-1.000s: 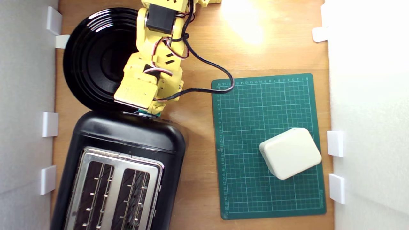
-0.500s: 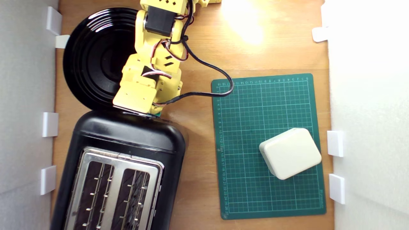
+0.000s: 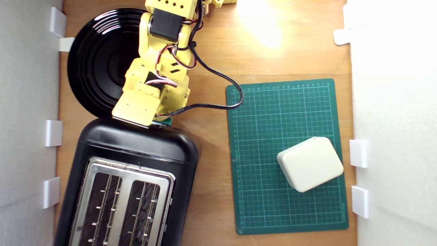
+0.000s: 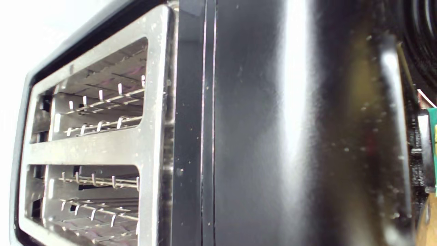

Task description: Start toaster

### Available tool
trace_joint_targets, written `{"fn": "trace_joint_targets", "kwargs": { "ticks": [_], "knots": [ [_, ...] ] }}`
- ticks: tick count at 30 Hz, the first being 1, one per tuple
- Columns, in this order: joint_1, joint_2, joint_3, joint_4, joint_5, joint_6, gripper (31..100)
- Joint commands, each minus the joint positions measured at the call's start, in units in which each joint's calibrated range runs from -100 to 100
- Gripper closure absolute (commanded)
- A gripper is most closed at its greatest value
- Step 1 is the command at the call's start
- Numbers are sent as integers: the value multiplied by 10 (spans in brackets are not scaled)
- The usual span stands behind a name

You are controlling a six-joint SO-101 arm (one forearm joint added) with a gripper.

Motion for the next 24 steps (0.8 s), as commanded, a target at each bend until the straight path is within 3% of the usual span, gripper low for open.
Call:
{"fn": "trace_joint_targets", "kwargs": {
  "ticks": [1,5,8,16,24],
  "knots": [
    [5,-16,-48,-3,-1,-2,989],
    [1,-39,-64,-6,-1,-2,989],
    [-6,-74,-70,-35,-1,2,989],
    [-44,-190,-36,-36,-1,-1,989],
    [-125,-367,98,-35,-2,-26,989]
  ]
}}
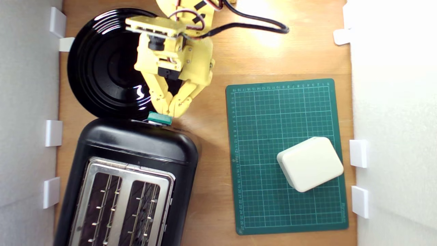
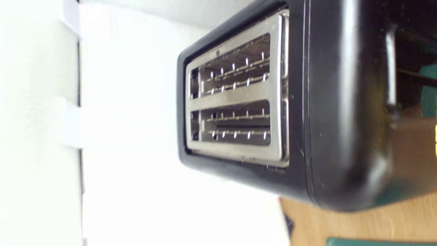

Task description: Start toaster

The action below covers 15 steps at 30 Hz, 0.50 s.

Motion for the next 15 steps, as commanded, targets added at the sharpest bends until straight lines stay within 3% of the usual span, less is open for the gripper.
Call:
{"fn": "trace_joint_targets", "kwargs": {
  "ticks": [1,6,11,15],
  "knots": [
    [-48,-113,66,0,-4,-12,989],
    [-84,-238,215,-5,-4,-18,989],
    [-78,-350,333,-68,-5,-22,989],
    [-77,-426,427,-88,-5,-23,989]
  ]
}}
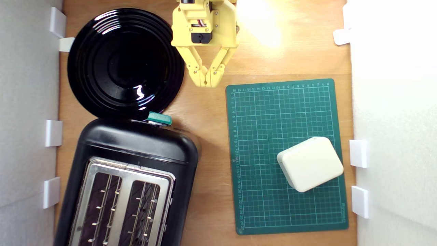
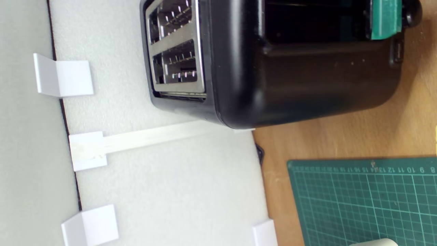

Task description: Start toaster

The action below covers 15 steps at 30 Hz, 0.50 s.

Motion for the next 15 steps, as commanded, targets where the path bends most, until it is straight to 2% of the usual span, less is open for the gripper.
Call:
{"fn": "trace_joint_targets", "kwargs": {
  "ticks": [1,6,9,13,15],
  "knots": [
    [9,-87,72,-28,-6,-1,989],
    [5,-198,192,-55,-5,-4,989],
    [9,-256,251,-60,-5,-5,989],
    [19,-258,284,-92,-5,-5,989],
    [32,-254,300,-122,-5,-5,989]
  ]
}}
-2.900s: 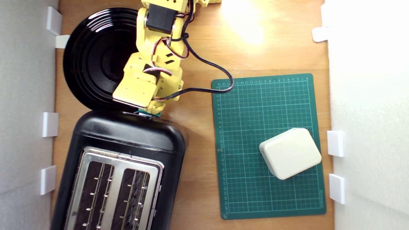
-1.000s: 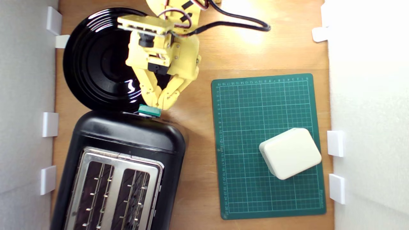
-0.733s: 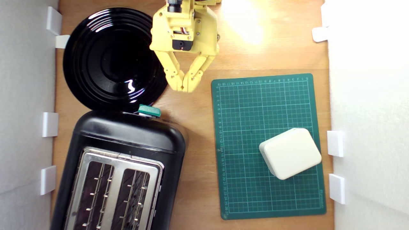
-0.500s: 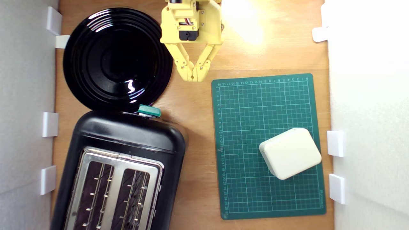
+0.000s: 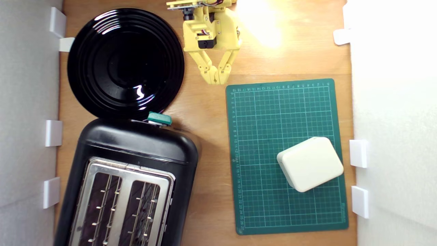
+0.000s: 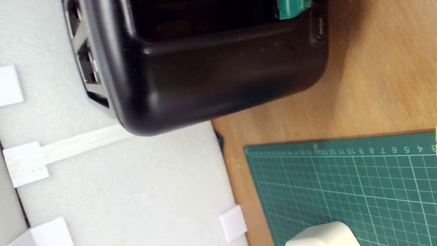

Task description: Start toaster

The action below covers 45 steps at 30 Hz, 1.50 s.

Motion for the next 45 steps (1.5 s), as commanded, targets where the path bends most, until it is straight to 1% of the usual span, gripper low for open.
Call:
{"fn": "trace_joint_targets", "kwargs": {
  "ticks": [1,3,5,12,14,15,17,19,22,25,27,29,31,33,34,36,38,42,45],
  "knots": [
    [32,-5,17,-47,-5,1,989],
    [49,-4,17,-52,-5,-1,989],
    [55,-4,16,-55,-4,-2,989],
    [45,-4,16,-46,-3,-40,989],
    [34,-4,16,-44,-3,-53,989],
    [26,-4,18,-37,-3,-61,989],
    [3,-4,23,-3,-2,-88,989],
    [-13,-4,24,7,-2,-107,989],
    [-25,-4,24,8,2,-112,989],
    [-39,-4,24,11,40,-113,989],
    [-48,-4,24,12,49,-125,989],
    [-71,-4,24,15,50,-138,989],
    [-85,-4,24,15,52,-146,989],
    [-87,-4,24,15,53,-146,989],
    [-82,-4,24,21,53,-147,989],
    [-86,-4,32,58,54,-150,989],
    [-87,-4,34,71,53,-163,988],
    [-104,-4,34,75,56,-171,988],
    [-108,-4,35,77,57,-180,988]
  ]
}}
